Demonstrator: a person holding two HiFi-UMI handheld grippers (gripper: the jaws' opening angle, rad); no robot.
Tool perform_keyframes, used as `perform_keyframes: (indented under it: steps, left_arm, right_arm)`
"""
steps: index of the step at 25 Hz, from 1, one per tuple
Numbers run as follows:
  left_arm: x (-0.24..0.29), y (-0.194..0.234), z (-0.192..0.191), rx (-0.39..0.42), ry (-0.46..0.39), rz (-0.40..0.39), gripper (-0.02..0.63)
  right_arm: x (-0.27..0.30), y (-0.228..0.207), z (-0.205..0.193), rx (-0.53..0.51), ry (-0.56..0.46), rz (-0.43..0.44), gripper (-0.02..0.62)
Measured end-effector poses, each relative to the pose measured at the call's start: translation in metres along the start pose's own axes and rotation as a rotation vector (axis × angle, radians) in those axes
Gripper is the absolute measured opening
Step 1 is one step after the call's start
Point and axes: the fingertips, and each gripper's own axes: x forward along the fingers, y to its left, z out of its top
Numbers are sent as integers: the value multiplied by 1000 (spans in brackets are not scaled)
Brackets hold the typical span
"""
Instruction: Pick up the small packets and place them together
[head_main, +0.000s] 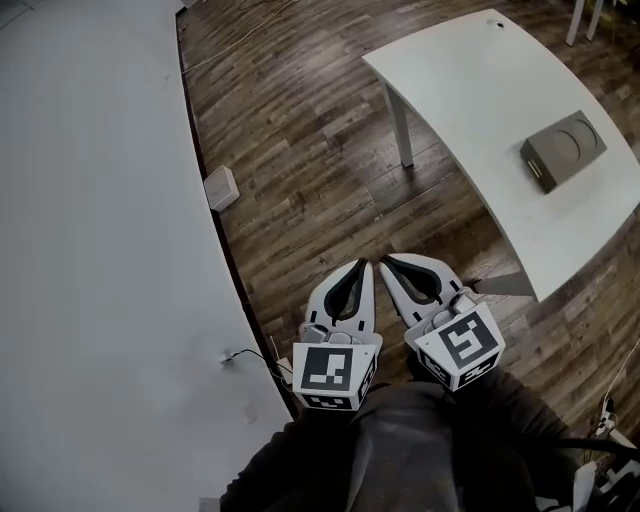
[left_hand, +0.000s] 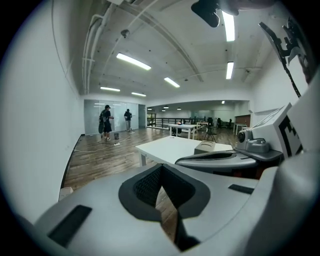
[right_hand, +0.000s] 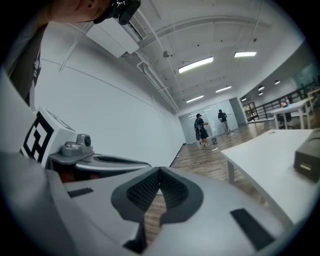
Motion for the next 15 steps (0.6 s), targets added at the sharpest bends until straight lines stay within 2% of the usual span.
perform_keyframes:
  steps: [4,8,15]
  left_arm:
    - [26,8,11,20,5,-10,3]
    - [37,28,13,12,19,13,3]
    - [67,69,20,-5,3,-3,3]
  right_arm:
    - [15,-26,3,27,-3,-20,5]
    - [35,-36,8,32,-2,-13,5]
    - [79,-49,15,-7,13,-27,5]
